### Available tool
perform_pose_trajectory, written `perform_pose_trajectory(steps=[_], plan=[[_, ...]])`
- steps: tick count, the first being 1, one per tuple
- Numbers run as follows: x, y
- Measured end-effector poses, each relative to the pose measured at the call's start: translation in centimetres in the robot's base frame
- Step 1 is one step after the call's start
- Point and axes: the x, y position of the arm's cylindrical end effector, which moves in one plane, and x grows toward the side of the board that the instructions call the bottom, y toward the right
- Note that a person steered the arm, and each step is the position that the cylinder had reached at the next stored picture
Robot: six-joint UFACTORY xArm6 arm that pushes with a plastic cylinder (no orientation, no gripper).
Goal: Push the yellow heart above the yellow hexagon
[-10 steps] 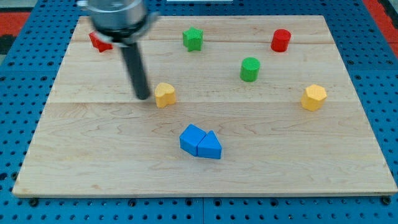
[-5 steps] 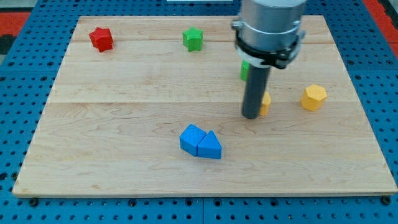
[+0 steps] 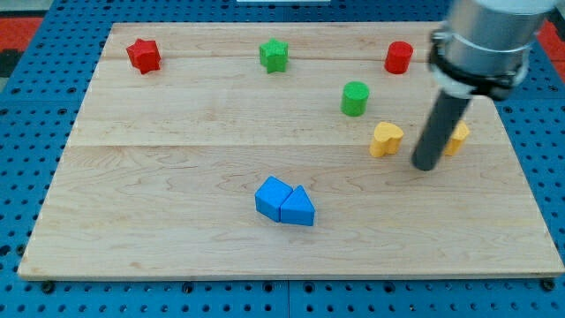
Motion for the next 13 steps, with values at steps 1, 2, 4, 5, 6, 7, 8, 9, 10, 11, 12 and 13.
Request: perform_pose_trajectory(steps=[1,2,4,5,6,7,8,9,10,11,12,13], plan=[[-3.8,-3.3],[-6.3,-3.4],[-7.8,-6.0],[-9.5,-7.2],[-10.0,-8.8],[-10.7,-9.6],[-11.3,-9.8],[-11.6,-9.8],[-11.5,-9.8],[-10.8,-8.2],[-9.1,-5.9],[-9.1,-2.1]])
